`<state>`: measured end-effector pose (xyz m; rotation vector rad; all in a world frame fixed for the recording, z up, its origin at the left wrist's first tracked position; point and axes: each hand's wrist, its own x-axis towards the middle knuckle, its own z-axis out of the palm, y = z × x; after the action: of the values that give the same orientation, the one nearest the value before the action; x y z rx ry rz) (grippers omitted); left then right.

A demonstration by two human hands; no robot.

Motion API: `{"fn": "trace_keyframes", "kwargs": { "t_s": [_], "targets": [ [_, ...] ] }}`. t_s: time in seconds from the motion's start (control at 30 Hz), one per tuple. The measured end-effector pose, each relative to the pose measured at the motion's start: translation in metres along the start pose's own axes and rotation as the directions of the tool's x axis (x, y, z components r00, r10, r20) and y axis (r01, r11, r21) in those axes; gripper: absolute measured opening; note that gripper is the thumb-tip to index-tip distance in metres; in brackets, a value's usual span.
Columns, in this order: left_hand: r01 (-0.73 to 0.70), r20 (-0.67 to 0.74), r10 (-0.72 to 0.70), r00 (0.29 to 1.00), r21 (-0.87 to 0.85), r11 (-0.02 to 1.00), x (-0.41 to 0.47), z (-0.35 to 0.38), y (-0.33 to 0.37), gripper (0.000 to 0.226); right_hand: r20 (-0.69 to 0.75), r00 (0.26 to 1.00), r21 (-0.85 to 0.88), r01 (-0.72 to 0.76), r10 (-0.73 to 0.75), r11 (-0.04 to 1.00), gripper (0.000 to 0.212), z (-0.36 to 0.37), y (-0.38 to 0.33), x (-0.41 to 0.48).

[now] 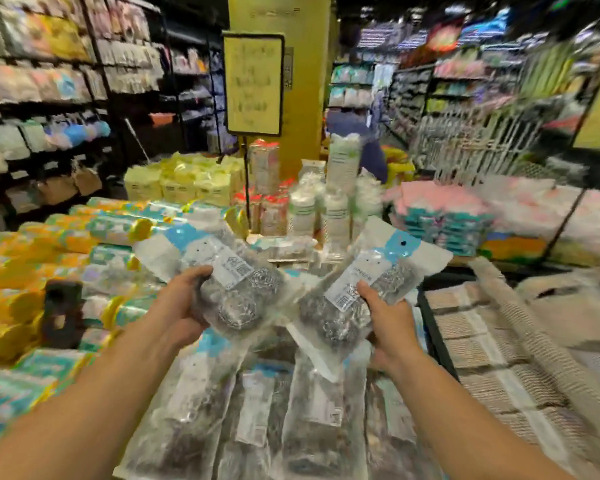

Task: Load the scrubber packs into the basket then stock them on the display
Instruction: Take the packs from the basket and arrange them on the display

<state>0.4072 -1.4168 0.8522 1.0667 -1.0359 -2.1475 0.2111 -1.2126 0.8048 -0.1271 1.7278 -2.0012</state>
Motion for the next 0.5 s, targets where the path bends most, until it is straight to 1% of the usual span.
{"fn": "trace_keyframes", "kwargs": {
  "t_s": [0.03,0.07,0.13,0.17,0.23,0.27,0.33,0.37,0.43,0.5],
  "targets": [
    [0.011,0.000,-0.011,1.000,0.002,1.000,0.014,0.011,-0.002,0.020,-0.043,0.999,0.030,-0.024,0.026,0.999,0.091,-0.007,-0.003,0.010],
    [0.031,0.009,-0.031,0.999,-0.001,1.000,0.028,0.021,-0.005,0.016,-0.091,0.995,0.051,-0.035,0.040,0.998,0.081,-0.013,-0.005,0.022],
    [0.077,0.024,-0.077,0.997,-0.024,0.997,0.057,0.038,-0.008,0.011,-0.168,0.984,0.099,-0.050,0.066,0.994,0.052,-0.021,-0.011,0.042],
    [0.098,0.028,-0.097,0.995,-0.041,0.994,0.072,0.045,-0.008,0.014,-0.196,0.977,0.121,-0.061,0.084,0.991,0.047,-0.024,-0.011,0.054],
    [0.146,0.026,-0.144,0.989,-0.068,0.987,0.099,0.058,-0.010,0.017,-0.273,0.953,0.163,-0.087,0.130,0.983,0.055,-0.023,-0.012,0.073],
    [0.160,0.034,-0.158,0.987,-0.090,0.983,0.112,0.063,-0.009,0.015,-0.307,0.940,0.180,-0.096,0.148,0.979,0.060,-0.021,-0.012,0.085],
    [0.176,0.033,-0.173,0.984,-0.131,0.976,0.141,0.072,-0.008,0.005,-0.366,0.913,0.223,-0.100,0.179,0.970,0.064,-0.013,-0.014,0.108],
    [0.183,0.022,-0.182,0.983,-0.154,0.971,0.157,0.075,-0.008,0.009,-0.395,0.897,0.252,-0.103,0.199,0.962,0.066,-0.008,-0.013,0.122],
    [0.200,0.000,-0.203,0.979,-0.194,0.960,0.186,0.081,-0.010,0.012,-0.411,0.877,0.314,-0.120,0.249,0.942,0.065,0.003,-0.011,0.146],
    [0.226,-0.015,-0.234,0.972,-0.217,0.950,0.210,0.085,-0.013,0.018,-0.407,0.868,0.360,-0.132,0.283,0.923,0.057,0.013,-0.008,0.169]
  ]
}}
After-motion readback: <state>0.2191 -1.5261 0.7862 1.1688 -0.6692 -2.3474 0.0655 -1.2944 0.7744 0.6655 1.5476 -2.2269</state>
